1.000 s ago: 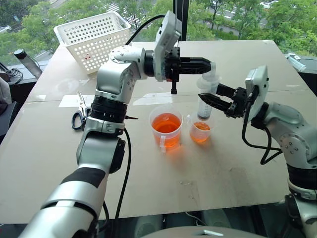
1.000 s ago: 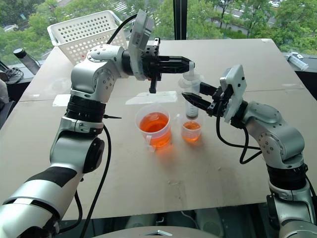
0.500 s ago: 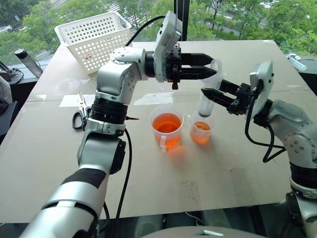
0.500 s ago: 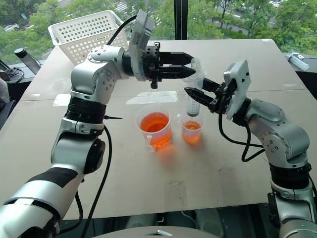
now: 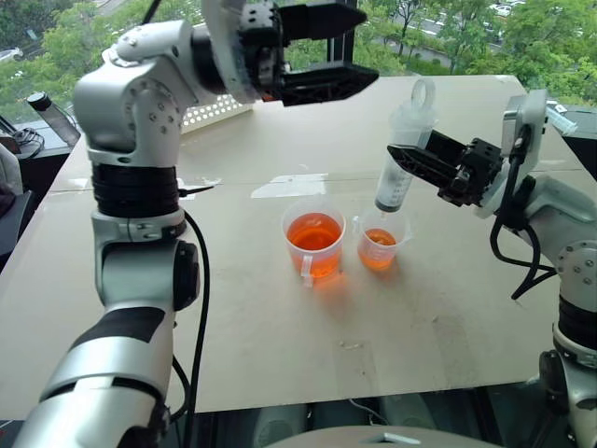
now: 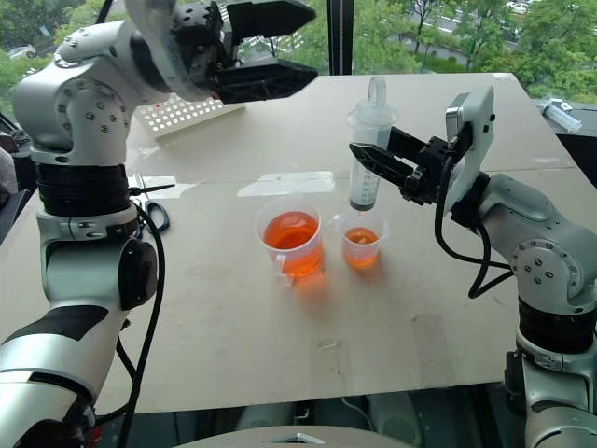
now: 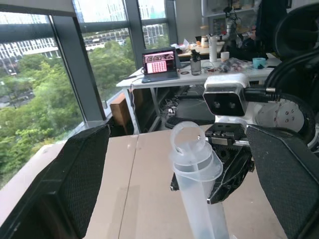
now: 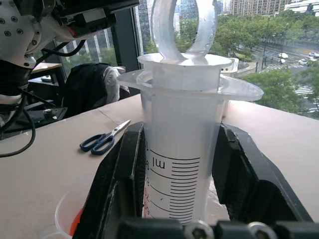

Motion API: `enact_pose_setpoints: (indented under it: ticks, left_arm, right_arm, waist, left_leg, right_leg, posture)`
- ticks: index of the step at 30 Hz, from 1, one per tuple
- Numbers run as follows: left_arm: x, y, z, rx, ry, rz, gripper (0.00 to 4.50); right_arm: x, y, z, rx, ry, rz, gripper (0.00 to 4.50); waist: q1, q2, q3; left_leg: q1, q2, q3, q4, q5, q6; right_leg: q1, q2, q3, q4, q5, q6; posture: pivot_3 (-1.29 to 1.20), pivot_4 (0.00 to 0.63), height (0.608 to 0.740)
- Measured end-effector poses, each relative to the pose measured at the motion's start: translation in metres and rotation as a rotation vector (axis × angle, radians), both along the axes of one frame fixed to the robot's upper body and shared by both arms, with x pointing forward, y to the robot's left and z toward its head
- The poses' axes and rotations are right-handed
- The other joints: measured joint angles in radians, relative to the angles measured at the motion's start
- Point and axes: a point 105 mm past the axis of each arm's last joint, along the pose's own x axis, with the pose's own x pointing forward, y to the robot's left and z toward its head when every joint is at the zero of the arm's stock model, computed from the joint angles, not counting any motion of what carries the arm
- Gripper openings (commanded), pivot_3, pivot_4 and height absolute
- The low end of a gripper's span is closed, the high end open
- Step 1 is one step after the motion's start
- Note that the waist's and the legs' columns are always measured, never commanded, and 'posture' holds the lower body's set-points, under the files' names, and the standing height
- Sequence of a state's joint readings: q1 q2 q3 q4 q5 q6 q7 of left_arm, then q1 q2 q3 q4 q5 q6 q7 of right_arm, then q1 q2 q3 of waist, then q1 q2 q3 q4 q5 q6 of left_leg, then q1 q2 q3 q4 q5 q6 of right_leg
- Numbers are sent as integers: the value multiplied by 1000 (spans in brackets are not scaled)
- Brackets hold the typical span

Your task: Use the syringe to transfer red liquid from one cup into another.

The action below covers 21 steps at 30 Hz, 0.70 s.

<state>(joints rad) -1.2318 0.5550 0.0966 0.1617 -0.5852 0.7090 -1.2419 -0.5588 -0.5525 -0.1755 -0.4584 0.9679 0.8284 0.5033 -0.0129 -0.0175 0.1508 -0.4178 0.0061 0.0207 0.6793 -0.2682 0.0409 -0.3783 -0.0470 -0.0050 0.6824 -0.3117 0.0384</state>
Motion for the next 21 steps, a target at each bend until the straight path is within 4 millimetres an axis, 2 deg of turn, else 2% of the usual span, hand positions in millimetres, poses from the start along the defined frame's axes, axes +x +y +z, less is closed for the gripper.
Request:
enact_pose_setpoints:
  ticks: [4,9,14,17,19,21]
  left_arm:
    - [6,34,2,-32,13,174,4417]
    - [16,76,-34,-8,122,436,4417]
    - [3,105,-60,25,200,604,4417]
    - [-9,129,-87,73,276,710,4417]
    - [-19,144,-114,121,342,778,4417]
    - [-28,153,-147,174,429,821,4417]
  right_arm:
    - [2,-2,0,-7,53,4,1437]
    - [19,-34,24,-45,126,-111,1437]
    - [26,-58,32,-154,287,-181,1437]
    - [35,-86,15,-255,484,-289,1437]
    - [40,-98,-11,-340,620,-347,1437]
    - [44,-106,-47,-445,742,-399,1437]
  waist:
    - [-4,0,0]
    - [-4,0,0]
    - [-2,0,0]
    - [-1,0,0]
    - [-2,0,0]
    - [-2,0,0]
  left_leg:
    - [0,0,0,0,0,0]
    - [1,0,1,0,0,0]
    - [0,0,1,-1,0,0]
    - [0,0,2,-4,0,0]
    - [1,0,2,-5,0,0]
    - [1,0,2,-5,0,0]
  right_leg:
    - [0,0,1,0,0,0]
    - [0,-1,1,1,0,0]
    - [0,-1,1,-2,0,0]
    - [0,-2,2,-3,0,0]
    - [0,-2,2,-3,0,0]
    - [0,-2,3,-3,0,0]
  posture:
    - [0,150,740]
    - [0,150,740]
    - [0,150,740]
    - [0,150,740]
    - [0,150,740]
    - [0,150,740]
